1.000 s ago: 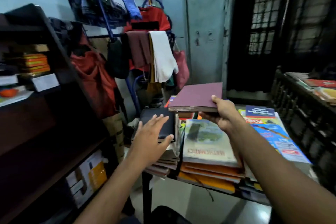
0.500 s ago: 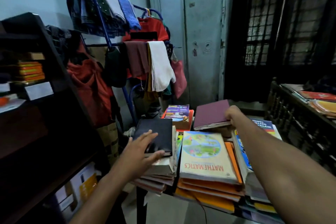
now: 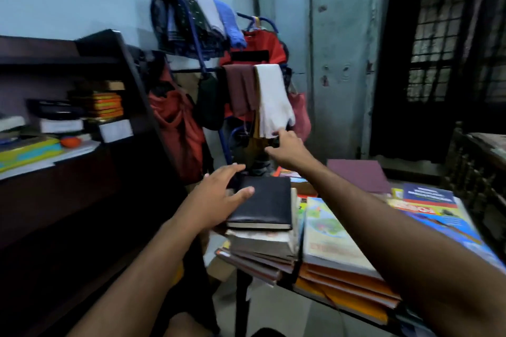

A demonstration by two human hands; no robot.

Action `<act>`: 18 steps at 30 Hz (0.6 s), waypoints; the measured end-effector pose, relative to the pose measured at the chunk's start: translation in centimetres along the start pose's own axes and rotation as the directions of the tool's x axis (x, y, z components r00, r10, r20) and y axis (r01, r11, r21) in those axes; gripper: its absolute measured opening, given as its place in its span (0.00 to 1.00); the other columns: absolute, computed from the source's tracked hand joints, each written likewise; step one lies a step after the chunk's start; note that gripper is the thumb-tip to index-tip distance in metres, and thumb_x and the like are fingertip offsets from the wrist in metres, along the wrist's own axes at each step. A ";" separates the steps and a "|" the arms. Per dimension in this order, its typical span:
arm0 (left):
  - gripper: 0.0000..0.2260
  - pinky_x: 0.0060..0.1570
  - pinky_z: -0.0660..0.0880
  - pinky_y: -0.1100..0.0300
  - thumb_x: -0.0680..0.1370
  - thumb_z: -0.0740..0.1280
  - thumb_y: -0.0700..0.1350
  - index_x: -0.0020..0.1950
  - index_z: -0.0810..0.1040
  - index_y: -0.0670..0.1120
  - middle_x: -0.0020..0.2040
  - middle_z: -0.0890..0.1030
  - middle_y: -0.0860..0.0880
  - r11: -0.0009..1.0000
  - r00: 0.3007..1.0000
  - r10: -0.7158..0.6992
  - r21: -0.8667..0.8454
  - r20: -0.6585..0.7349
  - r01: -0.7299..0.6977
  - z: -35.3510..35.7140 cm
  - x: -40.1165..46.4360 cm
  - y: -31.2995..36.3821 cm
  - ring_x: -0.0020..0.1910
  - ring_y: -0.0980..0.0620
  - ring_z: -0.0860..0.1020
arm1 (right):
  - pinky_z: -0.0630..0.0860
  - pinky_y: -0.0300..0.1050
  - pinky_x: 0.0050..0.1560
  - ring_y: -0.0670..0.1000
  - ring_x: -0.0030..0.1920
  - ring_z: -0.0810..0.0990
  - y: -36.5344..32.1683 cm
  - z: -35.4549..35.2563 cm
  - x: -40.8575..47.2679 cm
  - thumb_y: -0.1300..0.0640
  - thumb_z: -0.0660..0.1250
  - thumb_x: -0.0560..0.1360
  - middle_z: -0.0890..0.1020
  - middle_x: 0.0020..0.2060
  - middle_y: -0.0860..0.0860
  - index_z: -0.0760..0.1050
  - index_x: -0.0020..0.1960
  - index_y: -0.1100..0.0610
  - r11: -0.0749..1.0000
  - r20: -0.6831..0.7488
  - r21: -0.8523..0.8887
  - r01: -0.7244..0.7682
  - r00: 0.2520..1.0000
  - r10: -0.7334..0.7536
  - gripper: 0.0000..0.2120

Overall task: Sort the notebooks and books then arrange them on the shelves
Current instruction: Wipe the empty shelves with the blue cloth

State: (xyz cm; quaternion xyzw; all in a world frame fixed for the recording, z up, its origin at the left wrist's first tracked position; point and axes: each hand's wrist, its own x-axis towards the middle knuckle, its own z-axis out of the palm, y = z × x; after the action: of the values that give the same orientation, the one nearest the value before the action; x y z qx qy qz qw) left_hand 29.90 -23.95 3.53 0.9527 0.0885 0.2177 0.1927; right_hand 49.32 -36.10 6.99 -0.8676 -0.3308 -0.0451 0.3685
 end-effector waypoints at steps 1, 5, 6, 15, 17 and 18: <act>0.27 0.75 0.63 0.47 0.78 0.67 0.61 0.76 0.68 0.56 0.75 0.70 0.53 1.000 1.000 0.003 0.017 -0.031 -0.003 -1.6 -0.3 -0.2 0.73 0.53 0.68 | 0.72 0.53 0.66 0.61 0.64 0.74 -2.6 1.1 -0.4 0.49 0.68 0.74 0.75 0.63 0.59 0.70 0.69 0.55 0.995 0.031 0.041 0.088 0.996 -0.089 0.25; 0.30 0.65 0.74 0.51 0.71 0.63 0.70 0.70 0.70 0.61 0.67 0.76 0.58 0.984 0.977 -0.084 0.139 -0.195 0.112 -12.8 -5.8 -3.9 0.65 0.57 0.76 | 0.73 0.46 0.58 0.54 0.56 0.77 -16.4 5.0 -2.4 0.50 0.72 0.75 0.76 0.56 0.55 0.72 0.65 0.57 0.878 0.122 0.179 0.445 0.875 -0.468 0.21; 0.29 0.63 0.76 0.53 0.70 0.62 0.70 0.69 0.72 0.61 0.65 0.77 0.59 0.972 0.966 -0.094 0.189 -0.242 0.142 -15.6 -7.5 -4.5 0.63 0.59 0.78 | 0.73 0.46 0.56 0.53 0.54 0.77 -19.2 5.2 -2.9 0.52 0.72 0.75 0.77 0.54 0.54 0.73 0.63 0.58 0.835 0.131 0.209 0.510 0.831 -0.540 0.20; 0.19 0.54 0.79 0.53 0.71 0.69 0.66 0.58 0.77 0.59 0.51 0.82 0.60 0.461 0.451 -0.348 0.269 -0.822 0.846 -40.8 -26.2 -6.1 0.50 0.56 0.82 | 0.67 0.40 0.52 0.51 0.55 0.74 -49.0 9.7 -11.1 0.50 0.72 0.75 0.76 0.57 0.54 0.70 0.63 0.56 0.284 0.024 0.524 0.803 0.320 -0.947 0.21; 0.18 0.56 0.78 0.52 0.73 0.68 0.64 0.59 0.76 0.59 0.55 0.82 0.57 0.263 0.379 -0.381 0.294 -0.844 0.919 -42.4 -27.8 -5.7 0.56 0.51 0.81 | 0.69 0.44 0.59 0.55 0.62 0.74 -52.5 12.1 -13.1 0.50 0.71 0.74 0.75 0.61 0.56 0.69 0.64 0.57 0.228 0.037 0.553 0.801 0.250 -0.968 0.23; 0.17 0.57 0.77 0.52 0.74 0.67 0.63 0.60 0.75 0.58 0.57 0.82 0.56 0.165 0.358 -0.373 0.319 -0.856 0.933 -43.3 -28.1 -5.5 0.58 0.49 0.80 | 0.70 0.47 0.62 0.56 0.63 0.74 -54.1 13.2 -13.9 0.49 0.71 0.74 0.75 0.62 0.56 0.68 0.65 0.56 0.192 0.027 0.571 0.798 0.216 -0.976 0.24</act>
State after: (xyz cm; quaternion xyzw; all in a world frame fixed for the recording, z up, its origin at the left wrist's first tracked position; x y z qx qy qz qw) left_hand -14.99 -11.82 26.61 0.6369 0.6668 0.3226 -0.2140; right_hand 3.51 -7.18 25.96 -0.3769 -0.8454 -0.0065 0.3784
